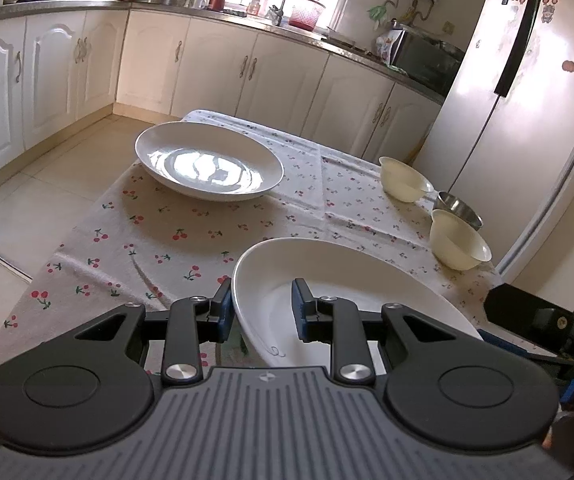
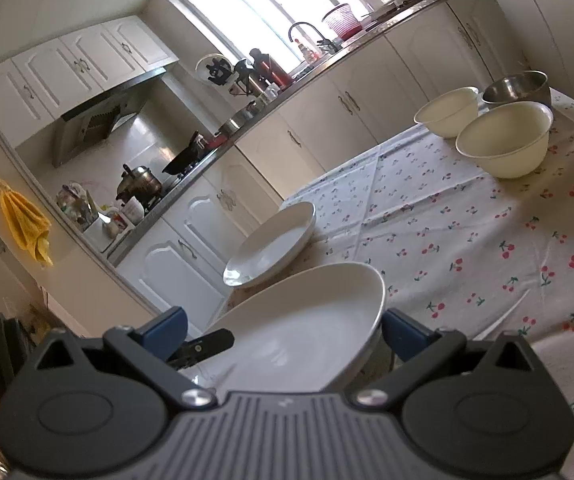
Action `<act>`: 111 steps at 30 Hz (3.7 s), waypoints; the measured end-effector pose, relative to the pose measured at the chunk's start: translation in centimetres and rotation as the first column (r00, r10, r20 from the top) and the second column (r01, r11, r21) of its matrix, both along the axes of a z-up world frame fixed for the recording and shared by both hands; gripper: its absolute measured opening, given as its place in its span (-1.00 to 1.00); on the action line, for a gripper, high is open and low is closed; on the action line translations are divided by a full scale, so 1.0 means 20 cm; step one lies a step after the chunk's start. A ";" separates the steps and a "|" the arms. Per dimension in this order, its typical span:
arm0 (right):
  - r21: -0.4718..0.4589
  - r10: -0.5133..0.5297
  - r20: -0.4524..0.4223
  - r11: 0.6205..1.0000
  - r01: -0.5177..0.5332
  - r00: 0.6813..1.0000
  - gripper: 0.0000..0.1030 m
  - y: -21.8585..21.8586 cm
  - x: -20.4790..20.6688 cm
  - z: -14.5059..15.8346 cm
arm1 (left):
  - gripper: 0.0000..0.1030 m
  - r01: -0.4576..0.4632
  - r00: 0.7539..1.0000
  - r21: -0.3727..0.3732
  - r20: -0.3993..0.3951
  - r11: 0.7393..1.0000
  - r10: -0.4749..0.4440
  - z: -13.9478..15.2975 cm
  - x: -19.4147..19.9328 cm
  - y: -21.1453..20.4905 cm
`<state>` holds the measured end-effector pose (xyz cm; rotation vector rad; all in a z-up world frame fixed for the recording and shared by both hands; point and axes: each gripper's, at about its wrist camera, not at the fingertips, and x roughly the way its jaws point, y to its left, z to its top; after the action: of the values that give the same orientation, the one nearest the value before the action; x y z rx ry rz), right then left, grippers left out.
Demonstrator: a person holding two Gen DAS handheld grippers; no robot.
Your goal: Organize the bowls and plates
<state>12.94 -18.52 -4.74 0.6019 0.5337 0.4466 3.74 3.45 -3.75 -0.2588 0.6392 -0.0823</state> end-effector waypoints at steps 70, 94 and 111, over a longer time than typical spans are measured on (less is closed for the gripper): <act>0.041 -0.290 -0.070 0.955 0.293 0.954 0.99 -0.44 -0.32 -0.05 | 1.00 -0.067 0.997 -0.077 0.045 0.995 0.070 0.21 -0.23 0.03; 0.080 0.105 -0.042 0.992 -0.101 0.994 0.99 -0.05 0.63 0.22 | 0.82 -0.346 0.938 -0.090 -0.008 0.934 0.347 0.13 0.51 0.43; 0.193 0.270 -0.200 0.953 -0.232 0.942 0.91 0.19 1.21 -0.06 | -0.21 -0.329 0.942 -0.050 -0.089 0.943 0.323 -0.07 0.77 0.48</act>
<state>37.14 -14.73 -5.90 0.7541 0.8002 0.6755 19.16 13.08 -5.13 -0.4291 0.6661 0.2281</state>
